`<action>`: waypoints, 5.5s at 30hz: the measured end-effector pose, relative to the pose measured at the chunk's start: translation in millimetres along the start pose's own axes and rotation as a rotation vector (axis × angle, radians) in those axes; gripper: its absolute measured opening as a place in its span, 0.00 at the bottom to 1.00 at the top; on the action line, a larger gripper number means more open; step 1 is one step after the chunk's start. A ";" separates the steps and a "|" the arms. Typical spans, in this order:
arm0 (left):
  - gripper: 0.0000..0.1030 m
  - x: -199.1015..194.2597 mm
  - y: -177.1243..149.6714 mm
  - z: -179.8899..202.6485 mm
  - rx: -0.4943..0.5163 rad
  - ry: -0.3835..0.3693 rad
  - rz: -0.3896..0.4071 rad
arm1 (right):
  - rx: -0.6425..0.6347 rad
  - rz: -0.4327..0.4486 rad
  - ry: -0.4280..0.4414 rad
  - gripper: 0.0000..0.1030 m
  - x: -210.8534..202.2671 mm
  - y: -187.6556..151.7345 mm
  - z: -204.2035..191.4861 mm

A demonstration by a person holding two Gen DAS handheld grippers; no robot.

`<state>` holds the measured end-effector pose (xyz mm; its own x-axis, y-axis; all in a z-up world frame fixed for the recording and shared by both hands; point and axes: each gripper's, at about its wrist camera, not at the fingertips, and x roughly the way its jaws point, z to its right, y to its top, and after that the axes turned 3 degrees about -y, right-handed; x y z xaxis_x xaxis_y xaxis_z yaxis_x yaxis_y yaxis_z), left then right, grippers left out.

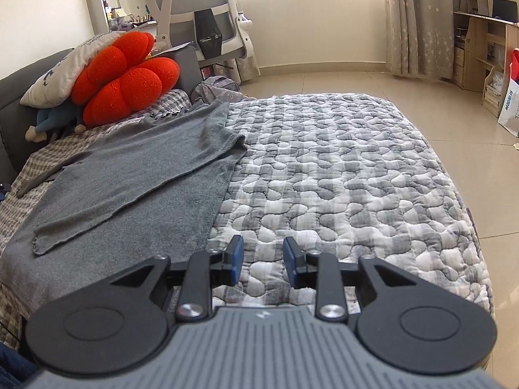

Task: Fold clothes

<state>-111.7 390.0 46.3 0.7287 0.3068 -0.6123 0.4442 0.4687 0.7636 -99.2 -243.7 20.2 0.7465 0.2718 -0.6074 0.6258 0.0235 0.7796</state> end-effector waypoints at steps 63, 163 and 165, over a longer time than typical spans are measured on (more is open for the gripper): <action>0.49 21.3 -53.5 193.7 0.122 -0.451 -0.102 | 0.034 0.203 0.211 0.05 29.4 114.8 -55.5; 0.19 26.2 -81.6 184.7 0.208 -0.555 -0.098 | -0.424 -0.007 -0.023 0.24 231.3 162.6 -234.6; 0.19 26.7 -81.5 184.8 0.208 -0.555 -0.098 | -0.529 -0.034 -0.020 0.24 236.9 152.8 -237.0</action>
<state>-32.1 206.9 5.6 0.8174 -0.2346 -0.5261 0.5752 0.2841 0.7671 119.7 52.2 31.6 0.7350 0.2443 -0.6326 0.4542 0.5154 0.7267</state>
